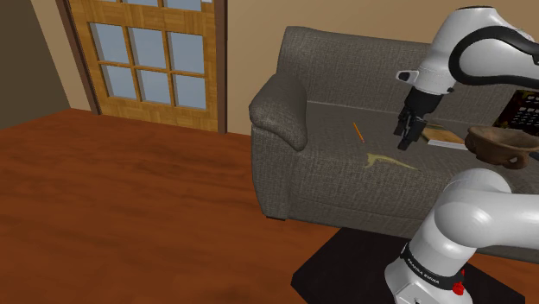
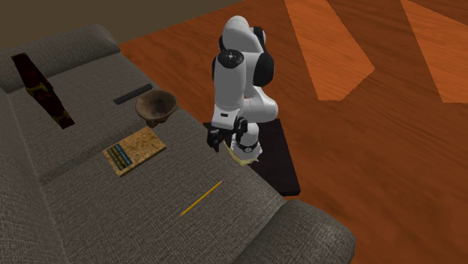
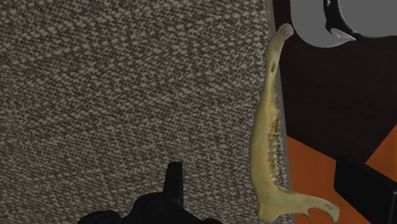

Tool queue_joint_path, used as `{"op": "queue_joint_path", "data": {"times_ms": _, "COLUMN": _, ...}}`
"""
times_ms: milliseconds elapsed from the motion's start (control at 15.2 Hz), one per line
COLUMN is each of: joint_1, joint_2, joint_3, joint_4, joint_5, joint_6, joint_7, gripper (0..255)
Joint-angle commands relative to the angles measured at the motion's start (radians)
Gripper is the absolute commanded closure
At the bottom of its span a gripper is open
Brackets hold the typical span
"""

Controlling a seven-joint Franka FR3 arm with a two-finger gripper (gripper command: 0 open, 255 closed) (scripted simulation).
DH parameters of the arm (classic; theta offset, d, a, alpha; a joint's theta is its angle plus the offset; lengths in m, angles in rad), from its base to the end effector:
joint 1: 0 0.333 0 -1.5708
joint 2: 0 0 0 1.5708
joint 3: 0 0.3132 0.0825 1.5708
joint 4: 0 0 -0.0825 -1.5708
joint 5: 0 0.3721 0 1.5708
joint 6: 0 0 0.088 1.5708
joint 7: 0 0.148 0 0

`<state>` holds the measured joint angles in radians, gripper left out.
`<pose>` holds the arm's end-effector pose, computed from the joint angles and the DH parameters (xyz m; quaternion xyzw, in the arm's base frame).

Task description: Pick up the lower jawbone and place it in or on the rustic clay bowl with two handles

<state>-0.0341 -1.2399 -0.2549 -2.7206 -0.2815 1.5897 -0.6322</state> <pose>0.1879 -0.1009 0.4802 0.9684 0.2439 0.0372 0.0366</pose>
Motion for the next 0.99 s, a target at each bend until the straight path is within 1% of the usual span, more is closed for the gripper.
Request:
{"op": "queue_joint_path", "data": {"times_ms": 0, "joint_1": -0.004, "joint_2": -0.011, "joint_3": -0.010, "joint_4": -0.026, "joint_5": -0.013, "joint_6": 0.017, "joint_7": -0.009, "gripper": 0}}
{"op": "queue_joint_path", "data": {"times_ms": 330, "joint_1": -0.014, "joint_2": -0.023, "joint_3": -0.031, "joint_4": -0.090, "joint_5": -0.034, "joint_6": 0.069, "joint_7": -0.008, "gripper": 0}}
{"op": "queue_joint_path", "data": {"times_ms": 792, "joint_1": -0.014, "joint_2": -0.023, "joint_3": -0.031, "joint_4": -0.090, "joint_5": -0.034, "joint_6": 0.069, "joint_7": -0.008, "gripper": 0}}
{"op": "queue_joint_path", "data": {"times_ms": 858, "joint_1": -0.014, "joint_2": -0.023, "joint_3": -0.031, "joint_4": -0.090, "joint_5": -0.034, "joint_6": 0.069, "joint_7": -0.008, "gripper": 255}}
{"op": "queue_joint_path", "data": {"times_ms": 924, "joint_1": -0.014, "joint_2": -0.023, "joint_3": -0.031, "joint_4": -0.090, "joint_5": -0.034, "joint_6": 0.069, "joint_7": -0.008, "gripper": 255}}
